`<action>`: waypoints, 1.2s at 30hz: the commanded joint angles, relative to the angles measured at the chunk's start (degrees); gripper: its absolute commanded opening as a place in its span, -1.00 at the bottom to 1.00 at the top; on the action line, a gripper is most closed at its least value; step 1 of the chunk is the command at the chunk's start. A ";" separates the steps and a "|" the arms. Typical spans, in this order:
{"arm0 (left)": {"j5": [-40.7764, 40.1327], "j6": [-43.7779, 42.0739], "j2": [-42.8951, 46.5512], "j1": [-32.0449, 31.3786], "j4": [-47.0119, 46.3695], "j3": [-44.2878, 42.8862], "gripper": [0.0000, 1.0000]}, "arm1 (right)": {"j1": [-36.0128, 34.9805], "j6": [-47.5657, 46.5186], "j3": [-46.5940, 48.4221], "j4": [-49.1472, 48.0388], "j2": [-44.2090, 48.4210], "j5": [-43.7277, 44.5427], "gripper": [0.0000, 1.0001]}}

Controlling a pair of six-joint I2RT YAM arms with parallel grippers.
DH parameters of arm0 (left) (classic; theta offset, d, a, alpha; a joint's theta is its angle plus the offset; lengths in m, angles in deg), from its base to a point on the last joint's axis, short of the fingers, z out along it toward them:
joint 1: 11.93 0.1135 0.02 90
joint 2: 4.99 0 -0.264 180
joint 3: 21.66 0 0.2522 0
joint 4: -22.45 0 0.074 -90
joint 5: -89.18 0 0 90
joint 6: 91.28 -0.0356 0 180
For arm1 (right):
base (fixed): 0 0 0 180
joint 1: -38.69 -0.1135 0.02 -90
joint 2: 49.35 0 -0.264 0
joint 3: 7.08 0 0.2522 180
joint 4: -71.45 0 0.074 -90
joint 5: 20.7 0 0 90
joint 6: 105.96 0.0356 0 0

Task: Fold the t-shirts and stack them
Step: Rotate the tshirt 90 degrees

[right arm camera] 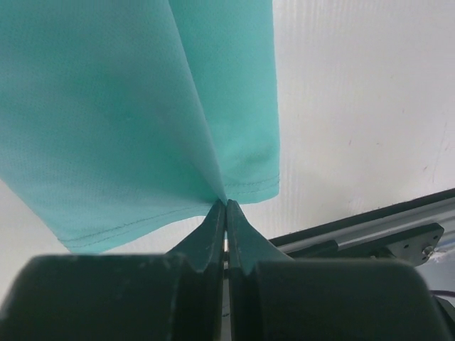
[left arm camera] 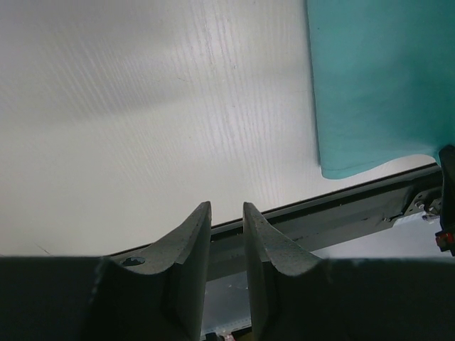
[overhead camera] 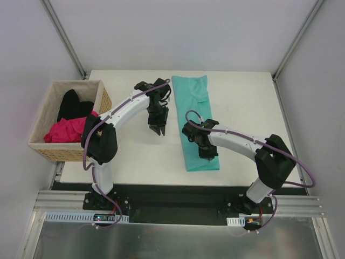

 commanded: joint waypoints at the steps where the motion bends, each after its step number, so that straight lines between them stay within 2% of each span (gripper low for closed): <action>1: 1.31 -0.70 -0.24 0.30 2.02 -2.57 -0.51 | -0.12 4.41 -1.20 4.88 2.30 4.58 -0.98; 13: -0.09 -0.88 0.55 0.30 3.08 -1.60 -0.52 | 0.58 6.70 -3.58 2.95 -0.94 2.21 -0.98; 16: -0.62 -1.05 0.99 0.30 3.34 -0.99 -0.52 | 0.58 6.78 -3.14 3.03 -3.22 1.68 -0.71; 17: -0.71 -1.05 1.08 0.30 3.34 -0.73 -0.51 | 0.58 6.78 -2.79 3.56 -3.58 1.77 -0.56; 20: -1.23 -1.23 1.43 0.39 3.43 -0.46 -0.52 | 0.58 7.22 -1.21 5.22 -4.55 3.09 -0.42; 26: -2.02 -1.32 1.69 0.39 3.52 -1.25 -0.52 | 0.58 6.79 2.57 8.56 -4.64 6.78 -0.40; 31: -2.99 -1.32 2.31 0.48 3.69 -1.34 -0.52 | 0.93 4.33 9.94 11.82 -6.57 11.52 -0.40; 36: -5.27 -0.97 3.71 1.09 3.69 -0.81 -0.53 | 5.06 -0.41 14.96 11.74 -10.69 11.88 -0.41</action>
